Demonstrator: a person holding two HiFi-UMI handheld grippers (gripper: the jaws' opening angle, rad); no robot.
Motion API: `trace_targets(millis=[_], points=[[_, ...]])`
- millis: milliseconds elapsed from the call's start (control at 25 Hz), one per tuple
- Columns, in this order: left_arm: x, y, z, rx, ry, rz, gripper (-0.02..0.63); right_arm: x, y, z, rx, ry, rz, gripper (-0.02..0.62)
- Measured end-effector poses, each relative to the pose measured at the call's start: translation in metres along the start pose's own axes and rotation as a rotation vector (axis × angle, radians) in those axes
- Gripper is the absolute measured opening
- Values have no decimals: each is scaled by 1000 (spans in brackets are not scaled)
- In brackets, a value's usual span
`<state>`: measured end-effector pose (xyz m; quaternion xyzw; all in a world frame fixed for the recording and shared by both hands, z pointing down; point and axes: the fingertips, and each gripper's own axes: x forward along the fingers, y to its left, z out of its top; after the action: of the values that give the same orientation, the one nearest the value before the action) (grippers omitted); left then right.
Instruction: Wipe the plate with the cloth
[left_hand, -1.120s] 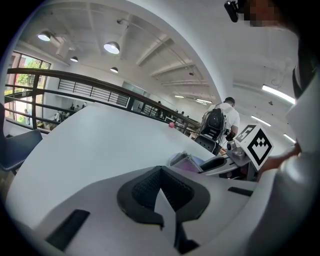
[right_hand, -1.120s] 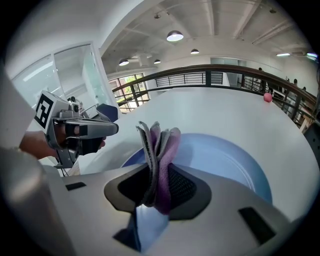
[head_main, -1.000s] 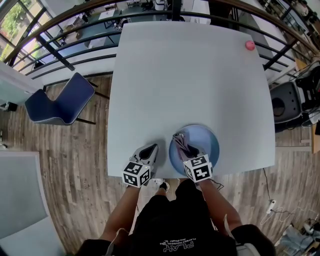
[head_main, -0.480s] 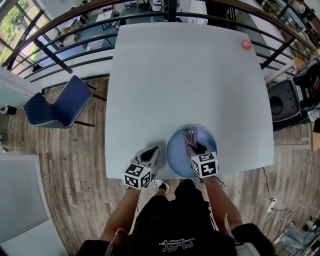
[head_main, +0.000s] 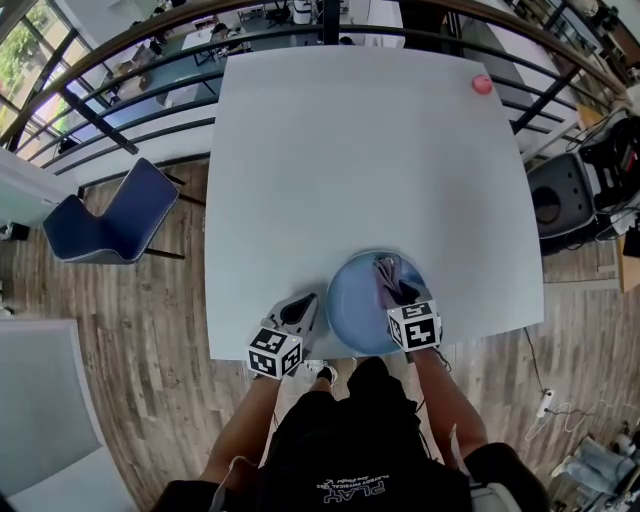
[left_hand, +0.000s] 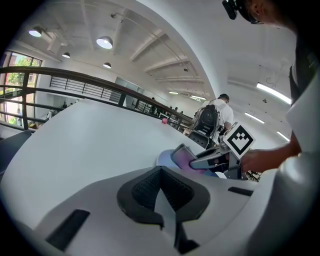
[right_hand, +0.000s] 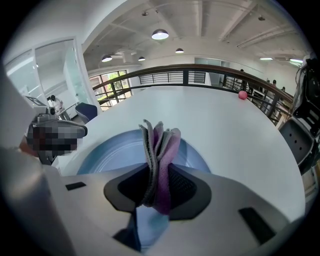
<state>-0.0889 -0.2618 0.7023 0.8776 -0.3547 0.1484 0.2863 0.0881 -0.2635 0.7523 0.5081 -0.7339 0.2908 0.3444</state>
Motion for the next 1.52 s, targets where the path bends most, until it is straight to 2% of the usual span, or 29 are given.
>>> trace_targets(millis=[360,600,880,1120,1520], points=[[-3,-4,-6,-4,10,-2,3,-6,-17,-5,13,1,-42,115],[-9,-1,-10,-8,15,5,3,-8,-12,-1,0,-12,-44,115],[-19,-2,-7,-6,-6,17,3,-10,35,4,19,-35,44,115],[-34,2,-9,2,-6,31,3,-4,84,5,30,-30,158,115],[-47,6,-24,-16,6,49,3,4,113,-11,-54,32,196,115]])
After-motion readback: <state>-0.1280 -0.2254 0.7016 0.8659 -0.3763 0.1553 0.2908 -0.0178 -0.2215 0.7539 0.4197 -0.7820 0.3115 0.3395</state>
